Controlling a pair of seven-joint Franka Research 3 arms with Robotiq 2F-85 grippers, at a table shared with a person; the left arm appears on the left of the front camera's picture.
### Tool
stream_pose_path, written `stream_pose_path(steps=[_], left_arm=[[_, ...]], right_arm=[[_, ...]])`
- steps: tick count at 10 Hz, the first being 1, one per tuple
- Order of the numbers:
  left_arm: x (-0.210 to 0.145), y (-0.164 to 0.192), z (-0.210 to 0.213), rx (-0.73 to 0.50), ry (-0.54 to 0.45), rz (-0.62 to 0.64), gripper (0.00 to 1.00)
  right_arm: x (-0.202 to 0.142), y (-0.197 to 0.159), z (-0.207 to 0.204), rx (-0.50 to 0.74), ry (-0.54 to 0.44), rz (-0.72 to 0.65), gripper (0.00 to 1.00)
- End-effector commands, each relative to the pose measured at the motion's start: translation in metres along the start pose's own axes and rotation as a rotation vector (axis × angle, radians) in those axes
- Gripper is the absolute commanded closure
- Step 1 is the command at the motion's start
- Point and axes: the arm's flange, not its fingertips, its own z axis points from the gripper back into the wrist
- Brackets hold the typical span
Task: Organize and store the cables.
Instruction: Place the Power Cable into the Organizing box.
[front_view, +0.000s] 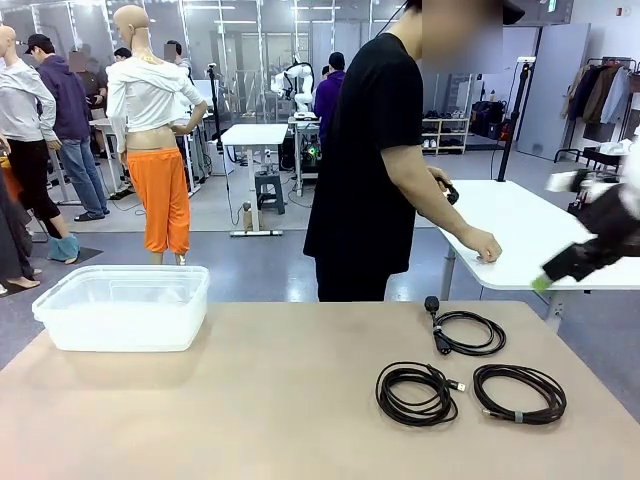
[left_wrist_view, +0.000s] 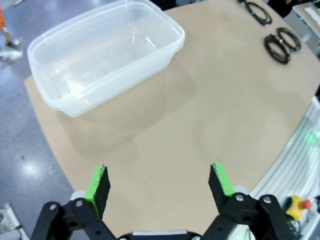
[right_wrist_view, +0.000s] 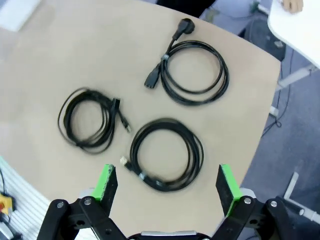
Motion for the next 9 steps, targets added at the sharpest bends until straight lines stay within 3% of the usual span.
stream_pose_path(steps=[1,3,5,8,9], left_arm=[[-0.001,0.002,0.0,-0.011,-0.008,-0.009,0.0],[-0.001,0.002,0.0,-0.011,-0.008,-0.009,0.0],[-0.001,0.002,0.0,-0.011,-0.008,-0.009,0.0],[-0.001,0.002,0.0,-0.011,-0.008,-0.009,0.0],[-0.001,0.002,0.0,-0.011,-0.008,-0.009,0.0]], right_arm=[[0.06,-0.001,-0.03,-0.101,0.074,-0.161,0.0],[0.095,0.011,-0.07,-0.136,0.11,-0.325,0.0],[0.119,0.017,-0.115,-0.173,0.161,-0.399,0.0],[0.123,0.03,-0.172,-0.177,0.249,-0.386,0.0],[0.126,0.031,-0.199,-0.202,0.237,-0.376,0.0]])
